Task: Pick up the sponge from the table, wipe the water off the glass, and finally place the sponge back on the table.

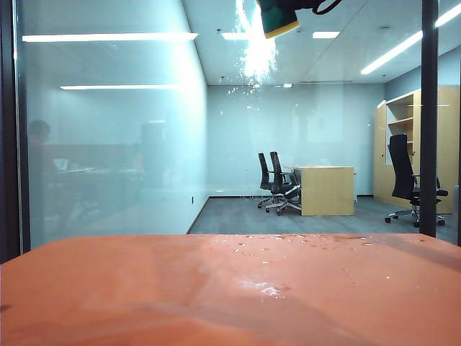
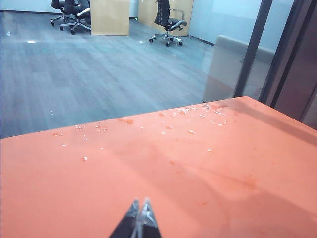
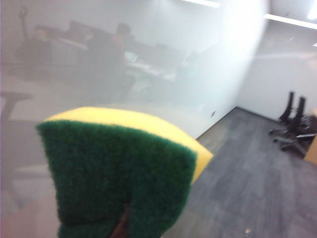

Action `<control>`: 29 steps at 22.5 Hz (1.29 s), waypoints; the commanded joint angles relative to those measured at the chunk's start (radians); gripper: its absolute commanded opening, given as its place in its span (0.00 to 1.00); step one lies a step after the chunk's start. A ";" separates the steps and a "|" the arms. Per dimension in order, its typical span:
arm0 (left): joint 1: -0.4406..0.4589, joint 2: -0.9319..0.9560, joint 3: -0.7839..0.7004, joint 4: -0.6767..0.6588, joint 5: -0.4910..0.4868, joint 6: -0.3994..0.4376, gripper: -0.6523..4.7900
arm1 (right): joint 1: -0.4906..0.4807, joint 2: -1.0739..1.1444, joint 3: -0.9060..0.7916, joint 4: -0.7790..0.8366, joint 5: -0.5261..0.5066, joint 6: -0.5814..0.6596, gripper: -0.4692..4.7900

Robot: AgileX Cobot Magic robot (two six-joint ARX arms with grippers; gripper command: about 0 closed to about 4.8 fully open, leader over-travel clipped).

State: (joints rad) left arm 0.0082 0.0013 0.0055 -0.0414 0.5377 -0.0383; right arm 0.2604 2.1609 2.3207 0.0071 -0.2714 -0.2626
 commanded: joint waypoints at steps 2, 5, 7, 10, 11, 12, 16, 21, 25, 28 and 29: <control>0.001 0.001 0.003 0.013 -0.003 0.005 0.11 | 0.028 0.045 -0.001 -0.086 0.006 0.001 0.07; 0.000 0.001 0.003 0.014 -0.003 0.005 0.11 | 0.059 0.088 -0.002 -0.147 0.008 0.000 0.07; 0.001 0.001 0.003 0.013 -0.003 0.006 0.11 | 0.077 0.118 -0.004 -0.198 0.024 0.000 0.07; 0.000 0.001 0.003 0.013 -0.003 0.016 0.11 | 0.089 0.170 -0.005 -0.243 0.034 0.002 0.07; 0.000 0.001 0.003 0.014 -0.003 0.029 0.11 | 0.090 0.190 -0.005 -0.252 0.034 0.002 0.07; 0.000 0.001 0.003 0.014 -0.003 0.034 0.11 | 0.091 0.206 -0.005 -0.261 0.034 0.005 0.07; 0.000 0.001 0.003 0.013 -0.007 0.042 0.11 | 0.100 0.241 -0.005 -0.265 0.067 0.004 0.07; 0.000 0.001 0.003 0.013 -0.007 0.042 0.11 | 0.103 0.211 -0.002 -0.211 0.098 0.000 0.07; 0.000 0.001 0.003 0.013 -0.007 0.042 0.11 | 0.103 0.152 -0.002 -0.201 0.116 0.000 0.07; 0.000 0.001 0.003 0.013 -0.007 0.042 0.11 | 0.103 0.106 -0.002 -0.190 0.118 0.000 0.07; 0.000 0.001 0.003 0.013 -0.007 0.042 0.11 | 0.102 0.093 -0.002 -0.188 0.122 0.000 0.07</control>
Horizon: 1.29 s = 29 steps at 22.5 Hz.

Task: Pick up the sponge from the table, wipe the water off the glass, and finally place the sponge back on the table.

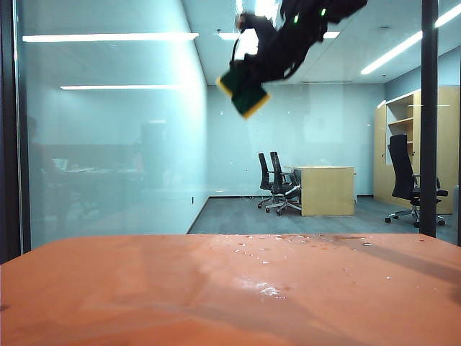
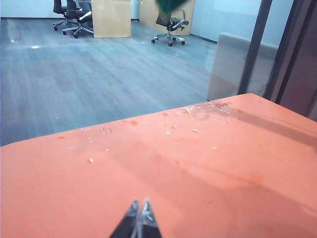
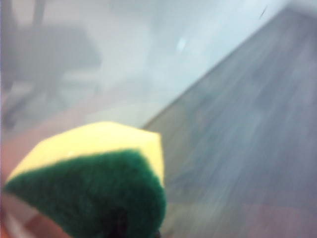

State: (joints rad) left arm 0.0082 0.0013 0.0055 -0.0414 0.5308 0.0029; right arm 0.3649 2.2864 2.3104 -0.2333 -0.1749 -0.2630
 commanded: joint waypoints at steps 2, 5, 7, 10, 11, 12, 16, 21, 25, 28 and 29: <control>0.000 0.001 0.003 0.013 0.000 0.001 0.11 | -0.003 -0.058 0.008 0.051 0.047 -0.003 0.07; 0.000 0.001 0.003 0.014 0.000 0.001 0.11 | -0.011 -0.105 0.008 0.051 0.089 -0.007 0.07; 0.000 0.001 0.003 0.014 0.000 0.001 0.11 | -0.016 -0.126 0.008 0.052 0.095 -0.008 0.07; 0.000 0.001 0.003 0.014 -0.003 0.001 0.11 | -0.023 -0.135 0.008 0.047 0.095 -0.007 0.07; 0.000 0.001 0.003 0.013 -0.003 0.001 0.11 | -0.028 -0.134 0.007 0.035 0.095 -0.007 0.07; 0.000 0.001 0.003 0.014 -0.003 0.001 0.11 | -0.029 -0.131 0.007 0.023 0.095 -0.007 0.07; 0.000 0.001 0.003 0.014 -0.003 0.001 0.11 | -0.028 -0.113 0.007 -0.025 0.094 -0.007 0.07; 0.000 0.001 0.003 0.015 -0.004 0.001 0.11 | -0.029 -0.103 -0.053 -0.044 0.087 -0.007 0.07; 0.000 0.001 0.003 0.017 -0.004 0.001 0.11 | -0.027 -0.103 -0.172 0.022 0.087 -0.006 0.07; 0.000 0.001 0.003 0.019 -0.004 0.001 0.11 | -0.027 -0.103 -0.275 0.081 0.091 0.001 0.07; 0.000 0.001 0.003 0.020 -0.004 0.001 0.11 | -0.027 -0.103 -0.292 0.091 0.092 0.001 0.07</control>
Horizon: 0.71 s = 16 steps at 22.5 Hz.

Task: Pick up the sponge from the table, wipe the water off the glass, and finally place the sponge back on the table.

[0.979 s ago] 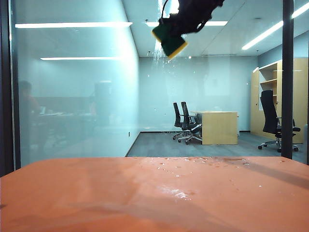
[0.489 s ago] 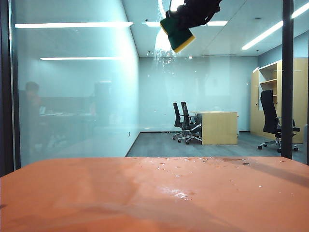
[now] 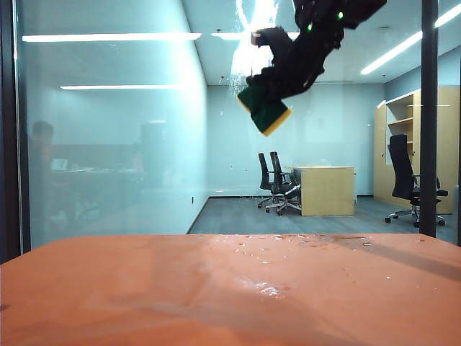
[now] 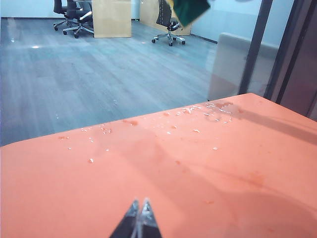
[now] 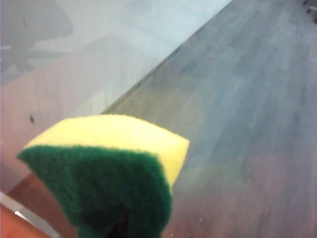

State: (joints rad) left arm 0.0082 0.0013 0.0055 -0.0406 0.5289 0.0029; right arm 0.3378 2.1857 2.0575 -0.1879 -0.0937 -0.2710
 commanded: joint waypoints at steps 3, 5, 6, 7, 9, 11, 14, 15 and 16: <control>0.000 0.001 0.003 0.020 -0.002 0.001 0.11 | 0.000 -0.003 -0.120 0.089 0.014 0.009 0.07; 0.000 0.001 0.003 0.020 -0.002 0.001 0.11 | 0.000 -0.003 -0.151 0.103 0.014 0.009 0.07; 0.000 0.001 0.003 0.020 -0.002 0.001 0.11 | 0.000 -0.003 -0.157 0.105 0.014 0.009 0.07; 0.000 0.001 0.003 0.020 -0.002 0.001 0.11 | 0.000 -0.003 -0.163 0.110 0.014 0.010 0.07; 0.000 0.001 0.003 0.020 -0.002 0.001 0.11 | 0.000 -0.004 -0.163 0.112 0.014 0.013 0.07; 0.000 0.001 0.003 0.020 -0.002 0.002 0.11 | 0.000 -0.005 -0.163 0.118 0.014 0.017 0.07; 0.000 0.001 0.003 0.020 -0.002 0.002 0.11 | 0.000 -0.010 -0.161 0.114 0.014 0.016 0.07; 0.000 0.001 0.003 0.020 -0.002 0.002 0.11 | 0.000 -0.014 -0.161 0.114 0.014 0.016 0.07; 0.000 0.001 0.003 0.020 -0.002 0.002 0.11 | 0.000 -0.022 -0.162 0.113 0.014 0.016 0.07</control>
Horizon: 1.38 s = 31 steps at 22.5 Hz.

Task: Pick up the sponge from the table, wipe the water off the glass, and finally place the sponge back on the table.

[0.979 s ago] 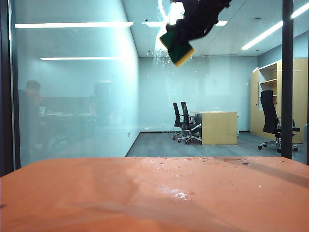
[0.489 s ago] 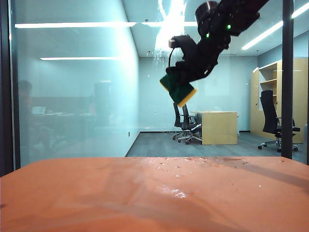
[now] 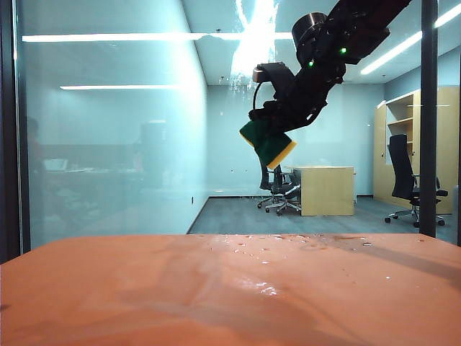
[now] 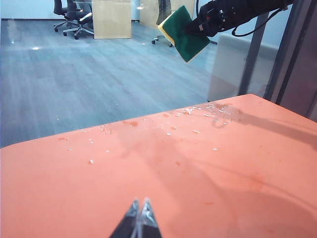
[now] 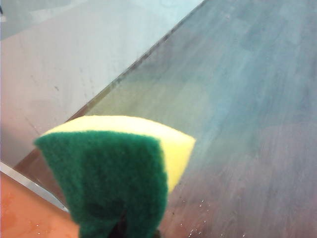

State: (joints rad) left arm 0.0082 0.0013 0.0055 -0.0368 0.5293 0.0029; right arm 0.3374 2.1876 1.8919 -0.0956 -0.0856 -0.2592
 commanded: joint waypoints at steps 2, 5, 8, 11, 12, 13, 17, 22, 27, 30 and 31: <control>0.000 0.001 0.003 0.016 -0.002 0.004 0.11 | 0.001 -0.040 0.004 0.023 0.005 0.005 0.07; 0.000 0.001 0.003 0.016 -0.002 0.008 0.11 | 0.001 -0.077 0.004 0.008 0.005 0.005 0.07; 0.000 0.001 0.003 0.016 -0.003 0.009 0.11 | 0.001 -0.109 0.003 -0.019 0.005 0.004 0.07; 0.000 0.001 0.003 0.017 -0.013 0.009 0.11 | -0.002 -0.149 0.002 -0.032 0.006 -0.002 0.07; 0.000 0.001 0.003 0.017 -0.013 0.009 0.11 | -0.003 -0.158 0.002 -0.034 0.006 -0.003 0.07; 0.000 0.001 0.003 0.016 -0.013 0.008 0.11 | -0.010 -0.177 0.002 -0.036 0.006 -0.003 0.07; 0.000 0.001 0.003 0.017 -0.013 0.008 0.11 | -0.039 -0.239 0.001 -0.055 0.017 -0.003 0.07; 0.000 0.001 0.003 0.021 -0.013 0.008 0.11 | -0.107 -0.441 -0.238 0.051 0.024 0.028 0.07; 0.000 0.001 0.003 0.021 -0.015 0.008 0.11 | -0.166 -0.658 -0.556 0.170 0.024 0.115 0.07; 0.000 0.001 0.003 0.021 -0.017 0.008 0.11 | -0.183 -0.803 -0.807 0.348 0.024 0.217 0.07; 0.000 0.001 0.003 0.020 -0.017 0.008 0.11 | -0.186 -0.843 -0.888 0.401 0.024 0.256 0.07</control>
State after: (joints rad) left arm 0.0082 0.0013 0.0055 -0.0338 0.5140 0.0067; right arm 0.1509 1.3693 1.0447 0.2222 -0.0635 -0.0601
